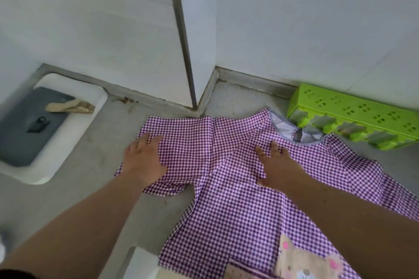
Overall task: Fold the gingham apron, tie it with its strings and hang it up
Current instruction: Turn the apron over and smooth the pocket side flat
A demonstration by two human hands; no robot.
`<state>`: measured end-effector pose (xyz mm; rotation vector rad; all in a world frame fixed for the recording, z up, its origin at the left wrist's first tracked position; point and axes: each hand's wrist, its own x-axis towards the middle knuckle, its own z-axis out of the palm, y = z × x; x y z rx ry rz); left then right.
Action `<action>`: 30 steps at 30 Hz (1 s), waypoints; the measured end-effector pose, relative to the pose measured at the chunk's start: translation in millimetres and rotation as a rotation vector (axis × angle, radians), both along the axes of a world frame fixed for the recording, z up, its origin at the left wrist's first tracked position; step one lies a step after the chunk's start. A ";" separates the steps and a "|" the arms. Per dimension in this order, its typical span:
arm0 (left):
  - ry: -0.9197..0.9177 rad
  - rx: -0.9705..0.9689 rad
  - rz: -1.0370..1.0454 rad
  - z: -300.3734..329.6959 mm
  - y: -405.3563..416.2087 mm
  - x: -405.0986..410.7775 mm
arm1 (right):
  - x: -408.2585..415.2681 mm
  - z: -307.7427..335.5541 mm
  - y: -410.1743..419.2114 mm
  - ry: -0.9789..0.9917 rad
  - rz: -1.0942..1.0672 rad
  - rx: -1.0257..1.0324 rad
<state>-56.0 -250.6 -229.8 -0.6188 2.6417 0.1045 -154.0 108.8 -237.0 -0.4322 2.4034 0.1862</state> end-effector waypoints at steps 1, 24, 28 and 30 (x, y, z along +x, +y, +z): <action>-0.053 0.006 0.071 -7.8 -12.4 5.0 | -0.2 -0.1 -1.6 -0.001 0.001 0.004; 0.220 0.489 0.051 29.6 26.1 -7.8 | -0.4 2.2 -7.9 -0.004 -0.005 0.043; -0.109 0.496 0.327 -1.5 24.3 -7.4 | 1.0 5.2 -8.4 0.002 -0.013 0.036; -0.178 0.580 0.248 -12.4 29.9 -6.6 | 2.2 5.7 -8.6 0.009 -0.009 0.035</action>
